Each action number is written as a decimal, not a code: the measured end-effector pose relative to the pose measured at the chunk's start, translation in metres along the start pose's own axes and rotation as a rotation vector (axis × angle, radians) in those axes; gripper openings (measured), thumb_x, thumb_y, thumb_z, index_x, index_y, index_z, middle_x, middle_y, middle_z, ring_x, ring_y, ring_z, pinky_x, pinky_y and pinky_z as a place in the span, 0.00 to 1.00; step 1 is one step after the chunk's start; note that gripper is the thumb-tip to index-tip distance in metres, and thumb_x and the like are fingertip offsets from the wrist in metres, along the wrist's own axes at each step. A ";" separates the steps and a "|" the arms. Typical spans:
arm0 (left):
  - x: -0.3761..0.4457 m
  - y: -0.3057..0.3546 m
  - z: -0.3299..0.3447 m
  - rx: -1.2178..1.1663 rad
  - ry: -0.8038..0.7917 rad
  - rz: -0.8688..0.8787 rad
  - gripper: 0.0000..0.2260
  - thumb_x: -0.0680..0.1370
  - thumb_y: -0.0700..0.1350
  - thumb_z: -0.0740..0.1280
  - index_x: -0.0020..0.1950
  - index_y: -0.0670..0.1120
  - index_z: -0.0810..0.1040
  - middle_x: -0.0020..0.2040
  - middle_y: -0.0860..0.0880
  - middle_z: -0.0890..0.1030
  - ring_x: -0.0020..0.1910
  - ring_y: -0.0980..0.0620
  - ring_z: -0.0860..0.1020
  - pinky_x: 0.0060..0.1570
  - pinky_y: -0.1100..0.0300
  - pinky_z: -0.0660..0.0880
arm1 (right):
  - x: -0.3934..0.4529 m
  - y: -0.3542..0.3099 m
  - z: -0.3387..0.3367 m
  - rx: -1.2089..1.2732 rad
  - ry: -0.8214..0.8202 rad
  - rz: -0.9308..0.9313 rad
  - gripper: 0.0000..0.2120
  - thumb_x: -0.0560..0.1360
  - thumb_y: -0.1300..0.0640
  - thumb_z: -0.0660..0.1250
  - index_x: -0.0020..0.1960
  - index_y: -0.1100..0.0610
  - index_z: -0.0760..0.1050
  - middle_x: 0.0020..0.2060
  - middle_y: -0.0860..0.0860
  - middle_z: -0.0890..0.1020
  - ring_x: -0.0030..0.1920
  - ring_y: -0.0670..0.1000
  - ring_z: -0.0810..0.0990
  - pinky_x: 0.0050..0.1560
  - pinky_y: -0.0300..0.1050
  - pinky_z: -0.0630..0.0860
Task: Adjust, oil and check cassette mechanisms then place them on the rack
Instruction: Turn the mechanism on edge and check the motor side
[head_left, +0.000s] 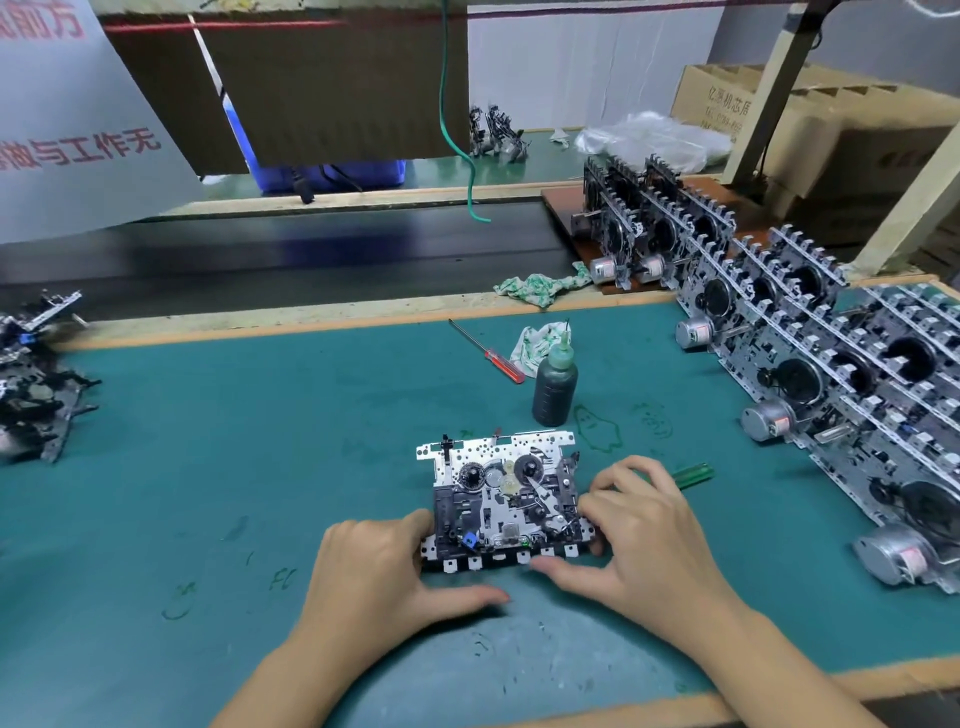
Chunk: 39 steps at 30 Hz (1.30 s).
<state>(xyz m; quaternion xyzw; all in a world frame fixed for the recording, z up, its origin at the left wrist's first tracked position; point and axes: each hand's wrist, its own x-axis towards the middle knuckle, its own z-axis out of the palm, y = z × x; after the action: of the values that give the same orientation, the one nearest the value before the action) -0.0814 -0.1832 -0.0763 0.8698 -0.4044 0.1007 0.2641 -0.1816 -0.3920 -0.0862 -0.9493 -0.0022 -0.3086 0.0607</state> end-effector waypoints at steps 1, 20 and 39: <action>0.000 -0.001 0.000 0.000 0.000 0.005 0.27 0.59 0.76 0.61 0.28 0.53 0.59 0.16 0.50 0.65 0.16 0.50 0.66 0.18 0.66 0.65 | 0.001 0.000 0.000 -0.008 -0.002 0.000 0.28 0.67 0.32 0.62 0.25 0.55 0.66 0.24 0.47 0.72 0.33 0.50 0.73 0.51 0.46 0.68; -0.002 -0.002 0.000 -0.027 -0.010 0.003 0.24 0.58 0.76 0.62 0.29 0.58 0.58 0.18 0.50 0.69 0.18 0.53 0.69 0.21 0.65 0.62 | -0.001 -0.003 -0.002 0.033 0.006 0.034 0.28 0.65 0.33 0.64 0.25 0.58 0.69 0.25 0.49 0.74 0.31 0.52 0.73 0.46 0.42 0.67; -0.004 -0.003 -0.003 -0.028 -0.049 0.034 0.22 0.61 0.71 0.63 0.27 0.52 0.72 0.17 0.51 0.68 0.19 0.51 0.68 0.18 0.64 0.61 | 0.000 0.001 -0.009 0.086 -0.125 -0.006 0.25 0.68 0.37 0.64 0.29 0.58 0.71 0.28 0.49 0.75 0.34 0.51 0.73 0.47 0.42 0.67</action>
<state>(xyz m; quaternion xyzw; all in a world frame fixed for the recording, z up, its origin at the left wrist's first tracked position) -0.0816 -0.1774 -0.0758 0.8612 -0.4271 0.0781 0.2644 -0.1867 -0.3941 -0.0796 -0.9632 -0.0220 -0.2485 0.1001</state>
